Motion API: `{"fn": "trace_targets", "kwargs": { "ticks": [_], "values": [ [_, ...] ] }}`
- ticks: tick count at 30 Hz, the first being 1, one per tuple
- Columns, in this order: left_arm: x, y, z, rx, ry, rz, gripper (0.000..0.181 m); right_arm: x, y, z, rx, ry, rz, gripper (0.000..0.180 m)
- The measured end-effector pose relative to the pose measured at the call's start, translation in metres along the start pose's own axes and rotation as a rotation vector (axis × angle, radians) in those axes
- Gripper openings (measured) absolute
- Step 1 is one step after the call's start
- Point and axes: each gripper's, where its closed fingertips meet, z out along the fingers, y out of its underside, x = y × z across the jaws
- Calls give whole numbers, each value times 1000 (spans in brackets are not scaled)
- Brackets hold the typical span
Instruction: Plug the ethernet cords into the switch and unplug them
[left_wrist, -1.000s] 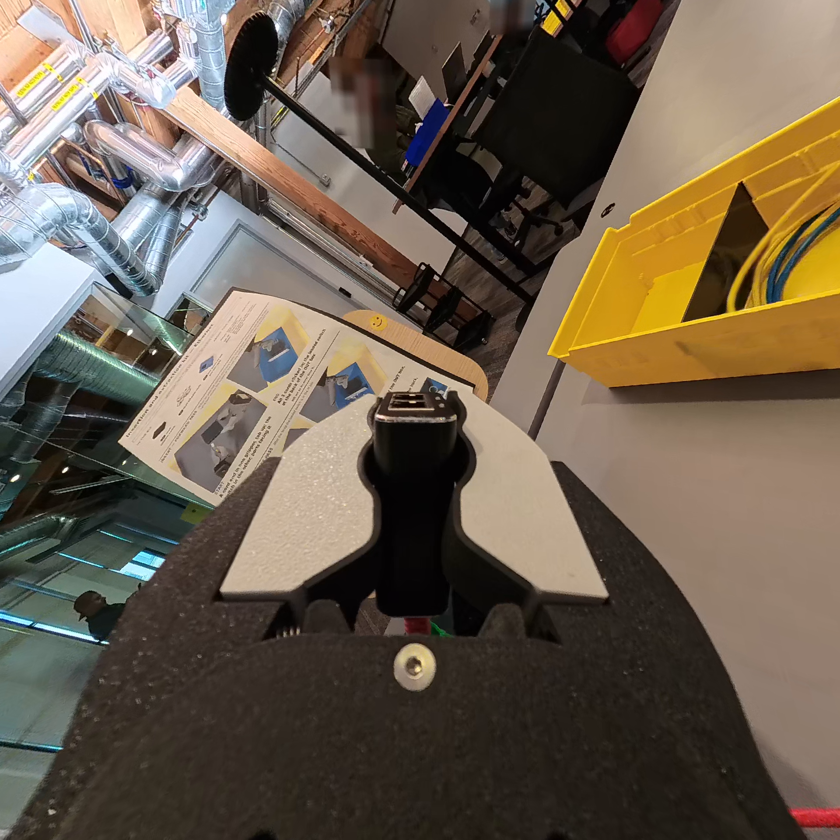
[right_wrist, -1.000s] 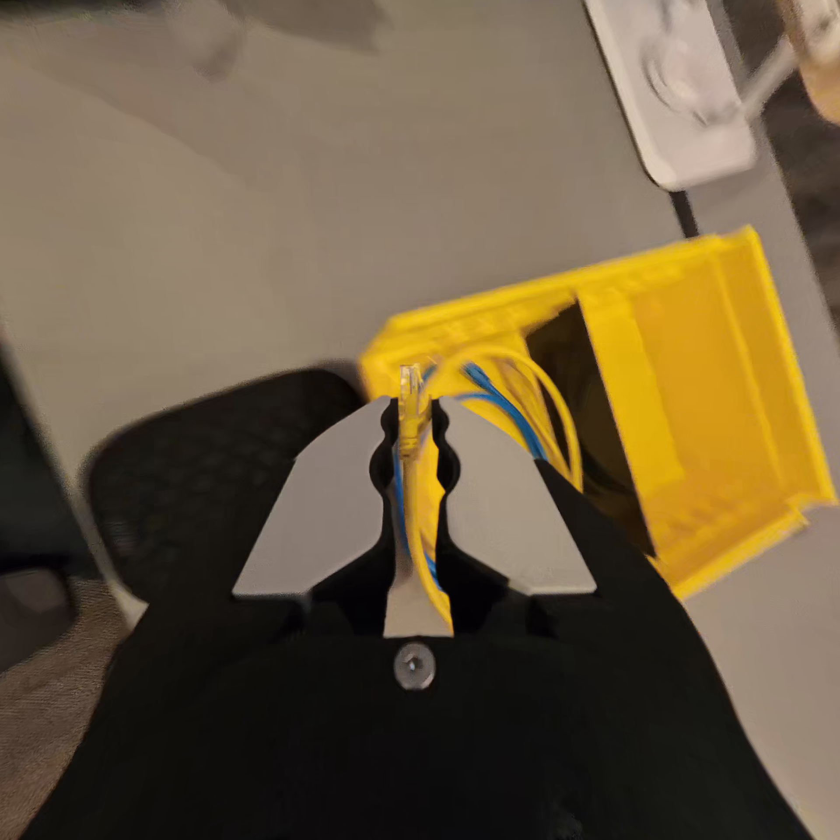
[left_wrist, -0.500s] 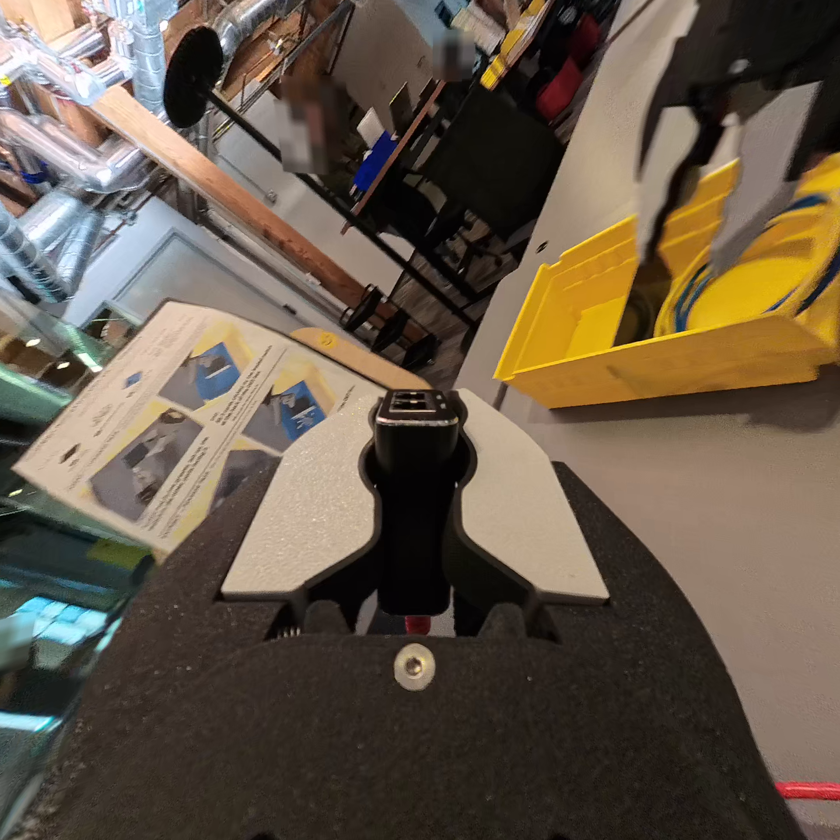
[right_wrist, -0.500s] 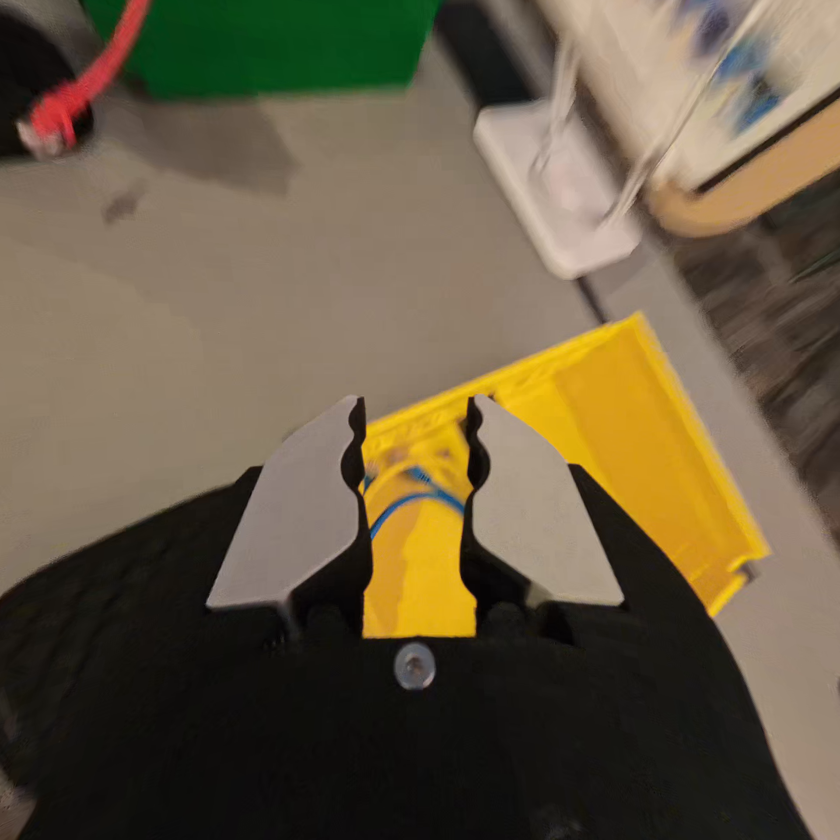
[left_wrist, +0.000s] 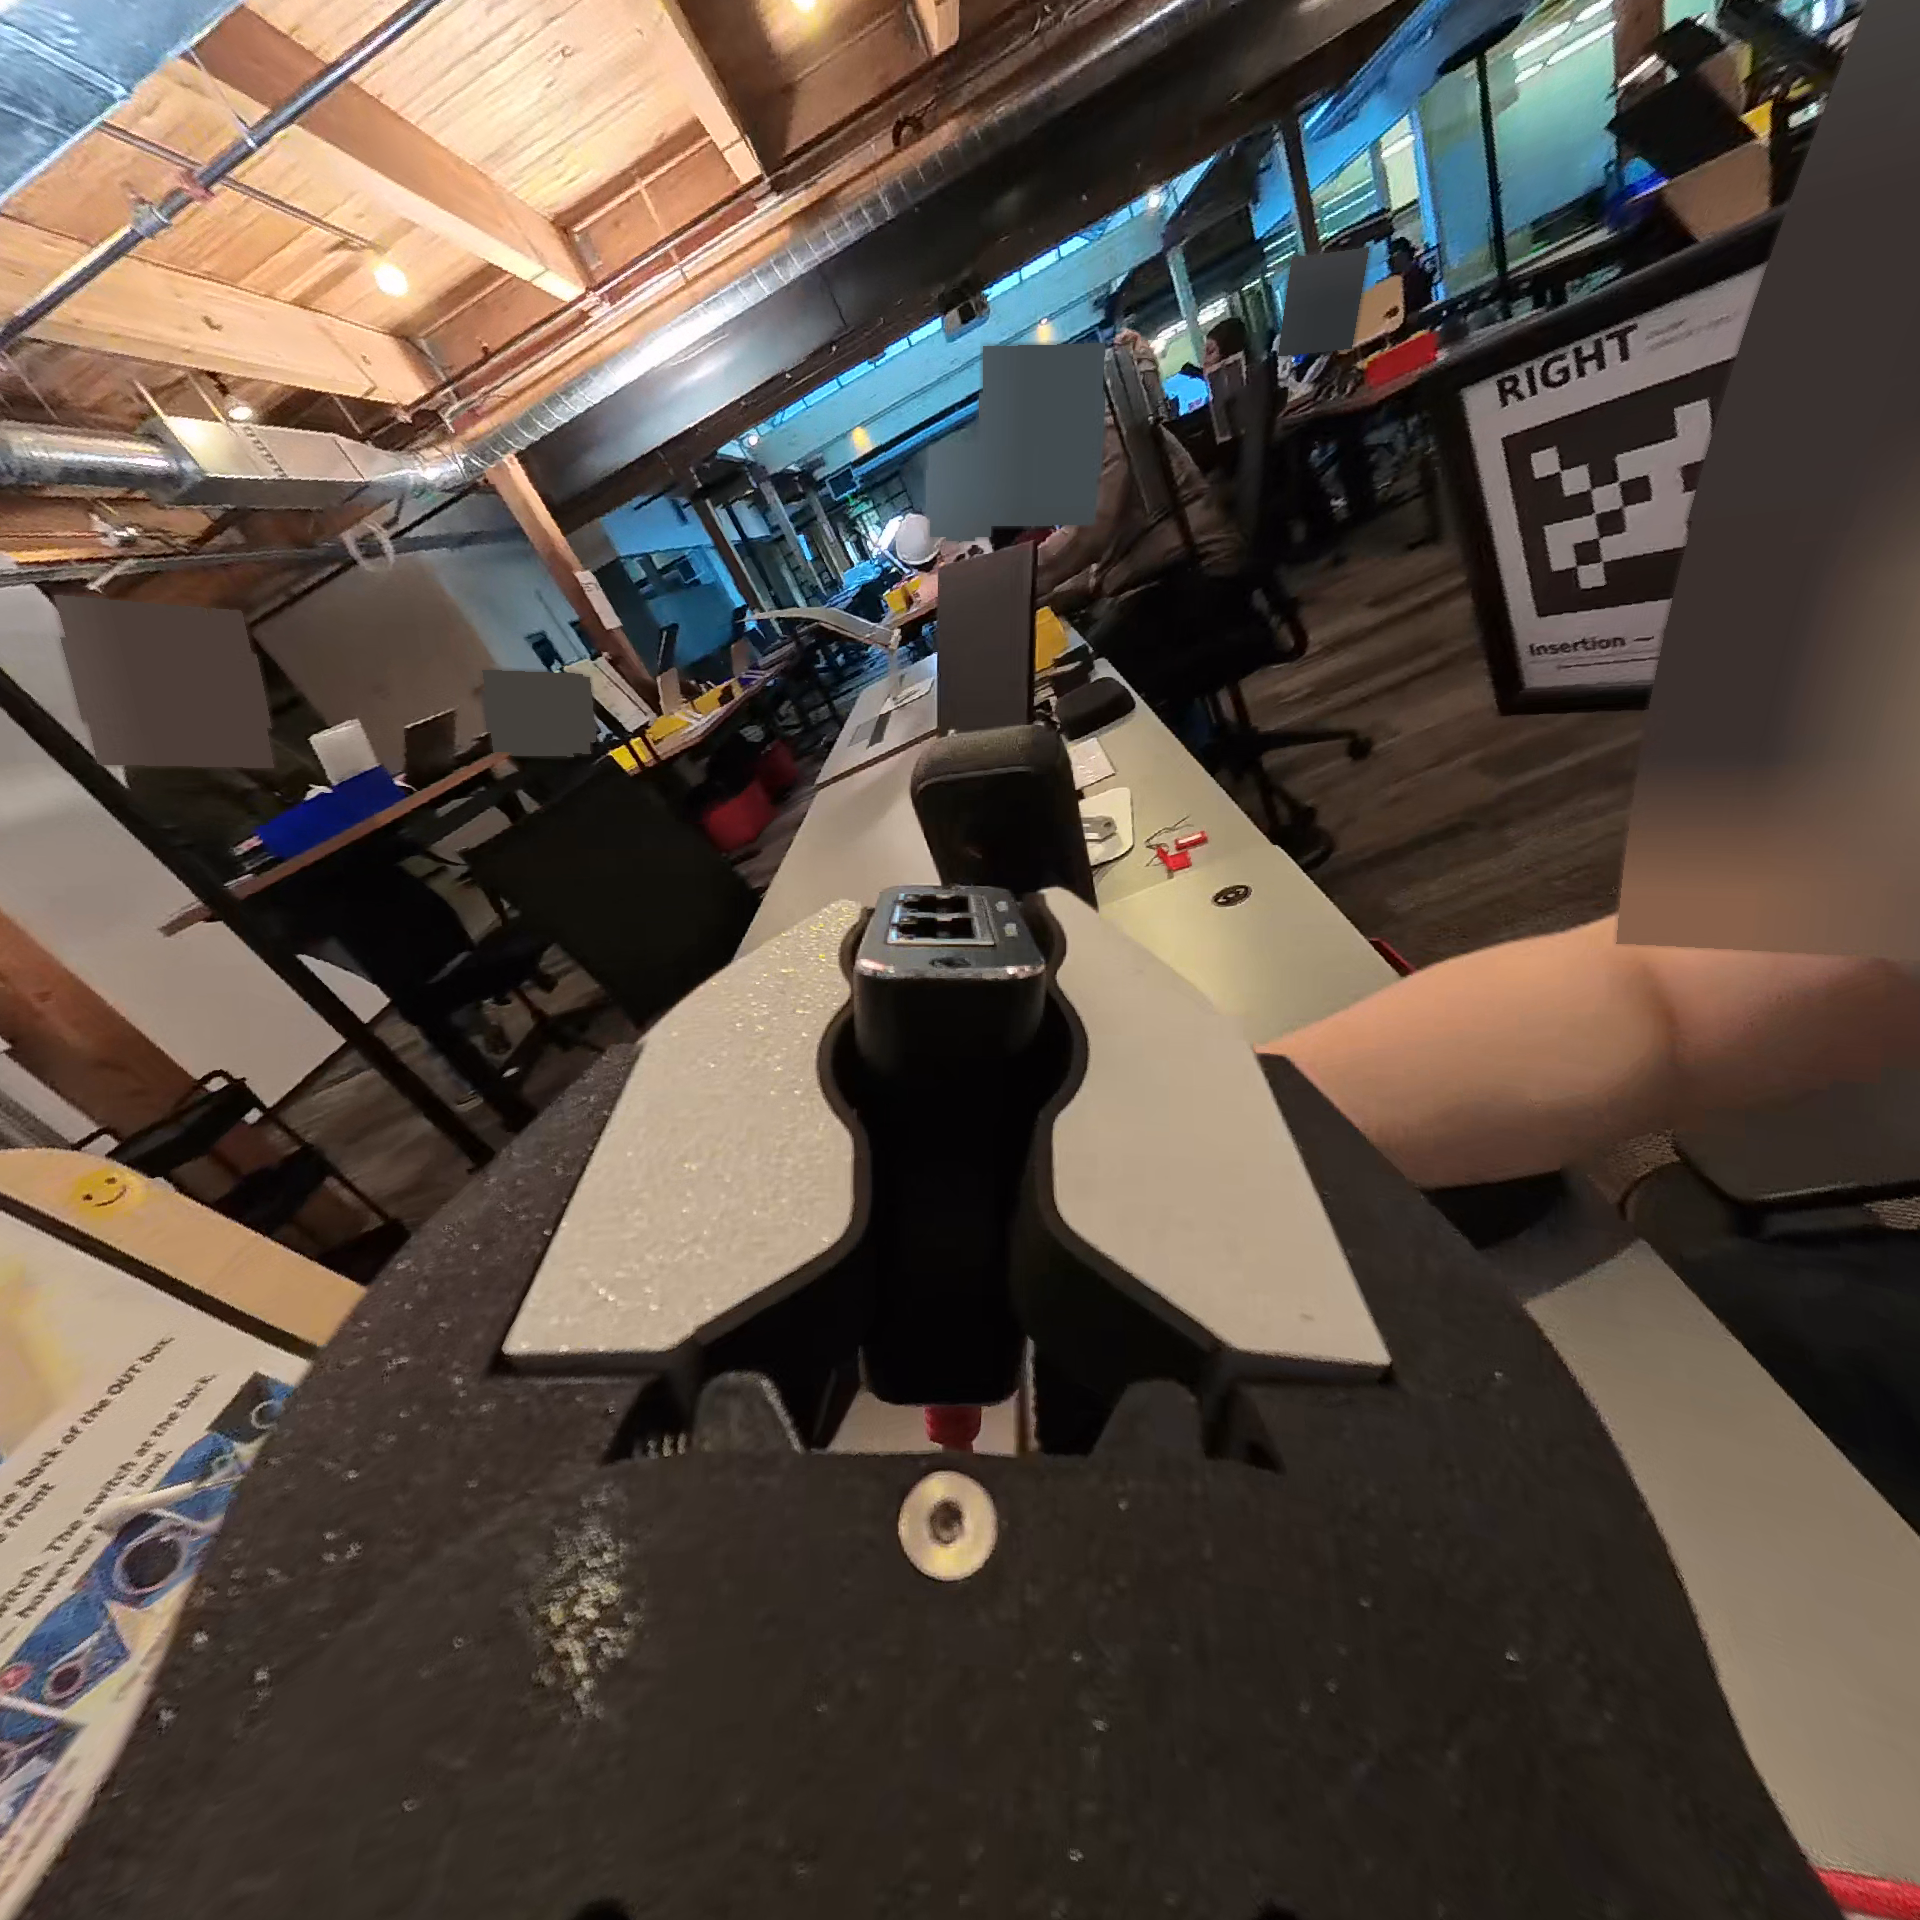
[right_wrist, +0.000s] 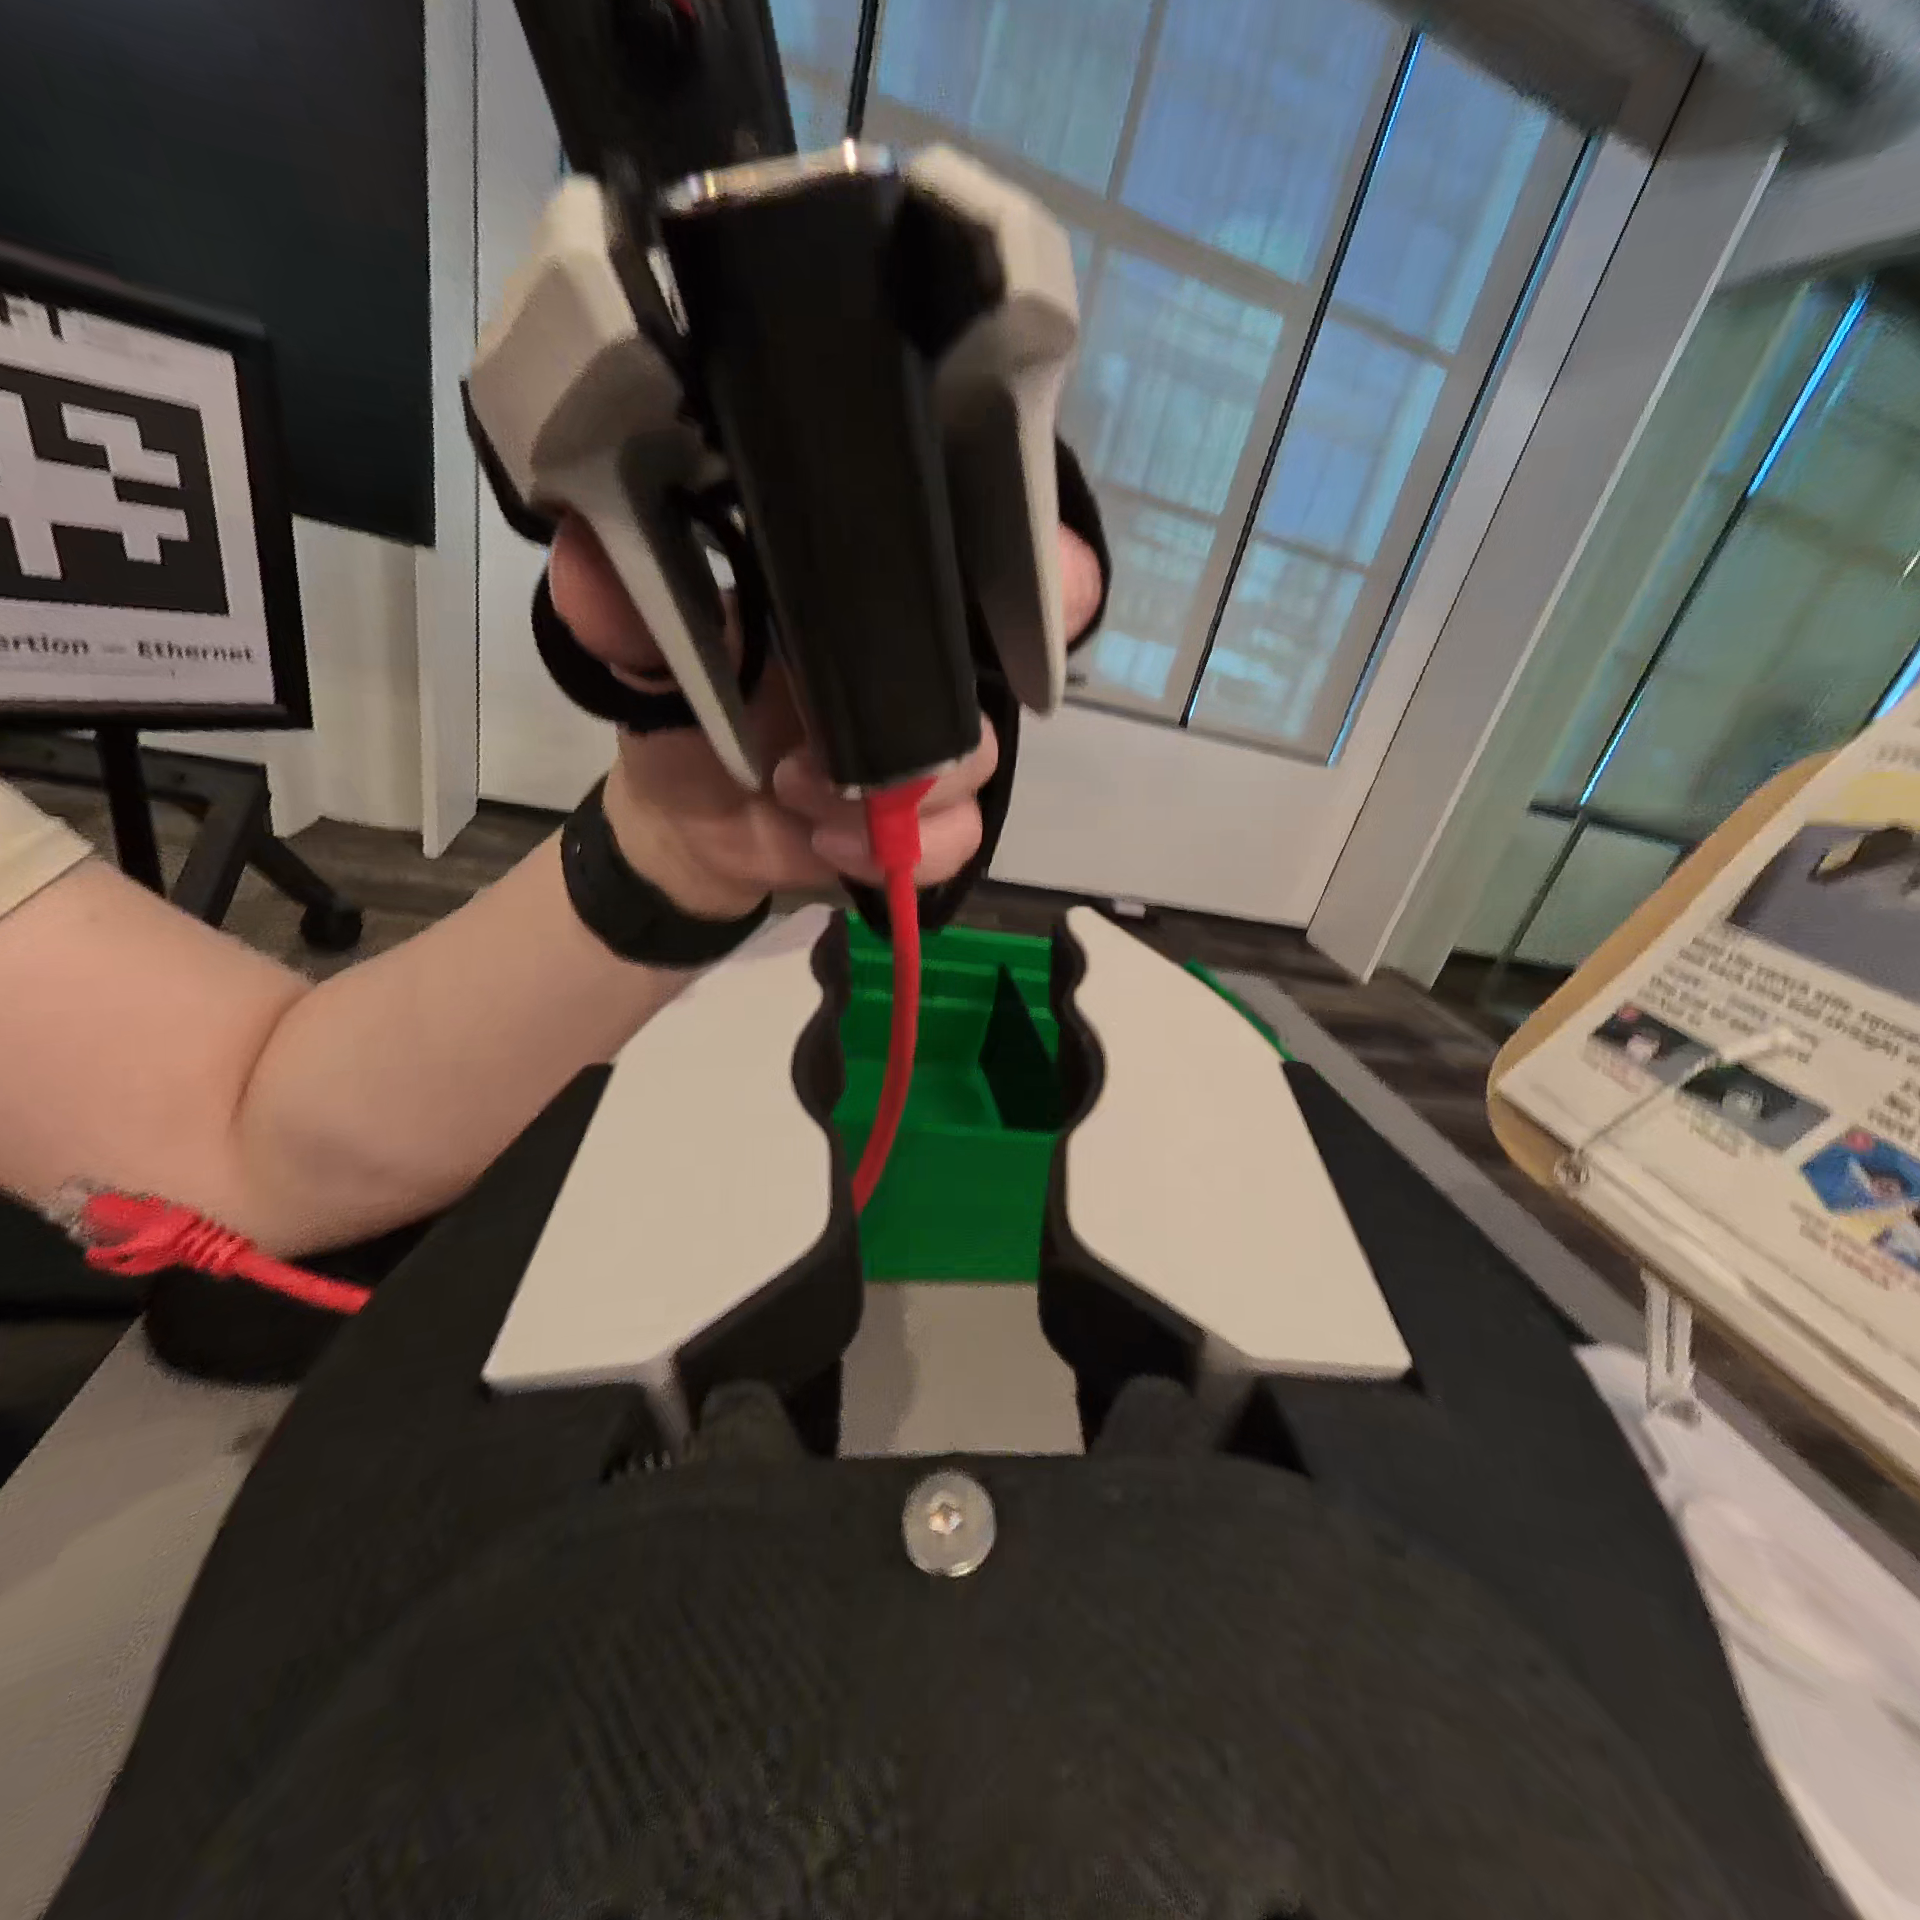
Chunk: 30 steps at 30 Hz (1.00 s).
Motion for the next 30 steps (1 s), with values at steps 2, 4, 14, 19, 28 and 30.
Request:
{"fn": "trace_targets", "kwargs": {
  "ticks": [2, 4, 14, 19, 28, 30],
  "values": [
    [0, 0, -1, 13, 17, -24, 26, 2, -5, 5, 39, -4, -24, 25],
    [1, -3, -2, 55, 48, -57, 26, -1, -5, 9, 44, -44, -17, 23],
    [-10, -1, -8, 86, 21, -94, 27, 2, -3, -10, -80, 13, -110, 5],
    [-14, 40, -13, -246, -77, 139, 38, 30, 15, -44, -467, 290, -418, 4],
    [17, 21, 7, -151, 10, 292, 24, 18, 0, -73, -405, 301, -455, 32],
    [23, 11, 7, -78, 52, 249, 25, 17, 10, -72, -418, 271, -415, 37]
  ]
}}
